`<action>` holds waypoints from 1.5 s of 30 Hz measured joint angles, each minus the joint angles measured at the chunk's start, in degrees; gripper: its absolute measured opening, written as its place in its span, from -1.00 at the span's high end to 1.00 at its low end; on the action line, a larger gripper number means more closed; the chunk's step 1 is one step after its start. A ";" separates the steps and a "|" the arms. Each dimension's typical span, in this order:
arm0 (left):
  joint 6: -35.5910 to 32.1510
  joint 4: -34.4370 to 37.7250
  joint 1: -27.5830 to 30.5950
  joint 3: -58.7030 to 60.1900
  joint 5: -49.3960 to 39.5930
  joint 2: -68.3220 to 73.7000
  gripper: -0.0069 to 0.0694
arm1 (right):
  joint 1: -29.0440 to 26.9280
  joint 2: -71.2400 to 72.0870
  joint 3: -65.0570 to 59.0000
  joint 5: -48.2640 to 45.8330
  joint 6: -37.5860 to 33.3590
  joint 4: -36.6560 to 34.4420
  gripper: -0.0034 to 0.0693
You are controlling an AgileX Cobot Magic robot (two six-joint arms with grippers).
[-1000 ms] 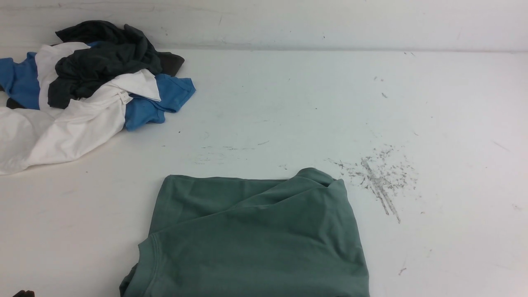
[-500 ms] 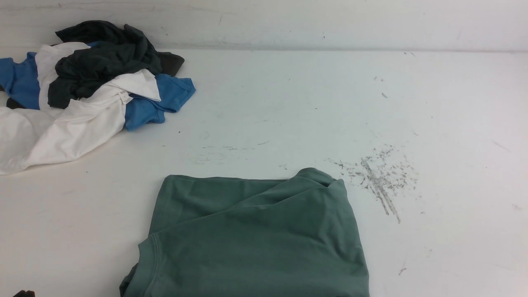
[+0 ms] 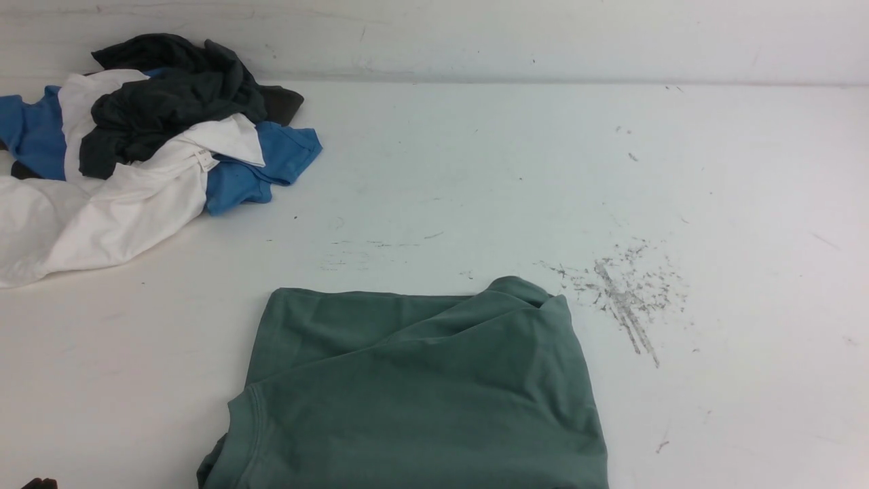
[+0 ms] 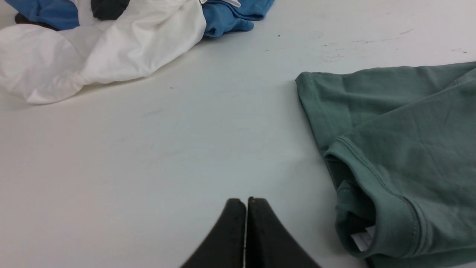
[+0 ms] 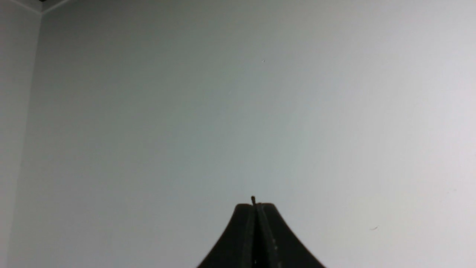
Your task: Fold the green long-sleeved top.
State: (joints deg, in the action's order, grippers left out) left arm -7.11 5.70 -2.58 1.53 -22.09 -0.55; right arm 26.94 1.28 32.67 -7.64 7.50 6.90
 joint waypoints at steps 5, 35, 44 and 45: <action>0.00 0.00 0.02 0.00 0.00 0.00 0.83 | 0.00 0.00 -6.12 0.42 -9.39 -12.37 0.94; 0.00 0.05 0.02 0.00 0.00 0.00 0.83 | -33.11 -0.31 -33.92 -14.33 -13.63 -8.67 0.94; 0.00 0.05 0.02 0.00 0.00 0.00 0.83 | -33.11 -0.31 -33.92 -14.34 -13.63 -8.84 0.94; 0.00 0.05 0.02 0.00 0.00 0.00 0.83 | -33.11 -0.31 -33.92 -14.34 -13.63 -8.84 0.94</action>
State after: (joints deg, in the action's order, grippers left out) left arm -7.11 5.75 -2.57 1.53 -22.09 -0.55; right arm -6.17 0.97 -1.25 -21.98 -6.14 -1.94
